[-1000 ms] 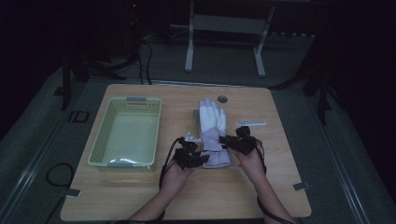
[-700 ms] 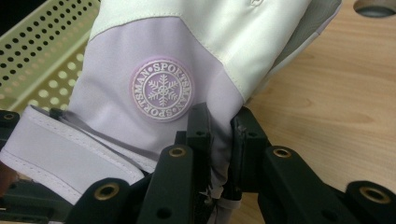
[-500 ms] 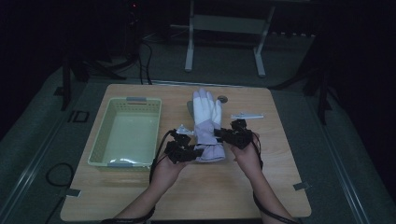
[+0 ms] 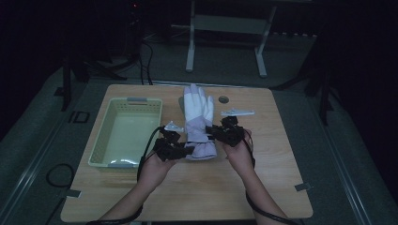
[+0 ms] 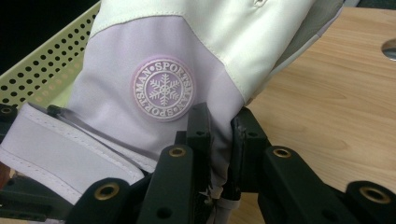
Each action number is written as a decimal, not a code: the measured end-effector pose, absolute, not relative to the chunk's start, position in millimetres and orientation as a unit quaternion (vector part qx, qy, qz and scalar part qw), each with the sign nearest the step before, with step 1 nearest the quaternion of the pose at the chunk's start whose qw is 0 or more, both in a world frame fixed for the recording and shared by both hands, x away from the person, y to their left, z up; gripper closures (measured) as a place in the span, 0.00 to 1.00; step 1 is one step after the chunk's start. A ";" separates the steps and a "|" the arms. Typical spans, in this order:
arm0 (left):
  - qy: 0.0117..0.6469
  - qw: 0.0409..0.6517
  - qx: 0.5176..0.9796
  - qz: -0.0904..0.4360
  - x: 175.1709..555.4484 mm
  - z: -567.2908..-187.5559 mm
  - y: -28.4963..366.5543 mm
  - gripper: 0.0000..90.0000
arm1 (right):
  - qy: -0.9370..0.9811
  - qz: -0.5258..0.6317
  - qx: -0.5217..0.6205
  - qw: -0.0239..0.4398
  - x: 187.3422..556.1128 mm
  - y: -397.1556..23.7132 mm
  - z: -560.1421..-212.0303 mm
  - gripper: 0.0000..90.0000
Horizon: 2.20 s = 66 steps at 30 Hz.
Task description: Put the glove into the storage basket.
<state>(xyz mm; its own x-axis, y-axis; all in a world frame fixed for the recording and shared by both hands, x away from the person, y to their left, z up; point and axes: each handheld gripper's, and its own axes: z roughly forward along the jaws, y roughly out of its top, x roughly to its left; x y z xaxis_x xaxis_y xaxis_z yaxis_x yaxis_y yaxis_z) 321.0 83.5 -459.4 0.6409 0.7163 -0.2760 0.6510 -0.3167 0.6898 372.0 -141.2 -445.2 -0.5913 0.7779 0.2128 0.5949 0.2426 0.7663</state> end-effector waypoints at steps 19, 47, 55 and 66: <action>0.425 0.392 0.814 0.059 312.6 -439.5 143.5 0.78 | 0.788 0.443 0.416 0.098 372.1 -78.7 -430.7 0.88; 0.437 0.357 0.824 0.062 303.0 -428.7 241.7 0.78 | 0.795 0.452 0.399 0.076 369.3 24.0 -432.0 0.88; 0.452 0.342 0.823 0.050 301.6 -437.4 275.0 0.78 | 0.800 0.447 0.396 0.062 368.3 59.5 -443.7 0.88; 0.469 0.315 0.825 0.000 324.0 -480.2 283.2 0.79 | 0.813 0.397 0.423 0.046 381.7 75.3 -482.2 0.88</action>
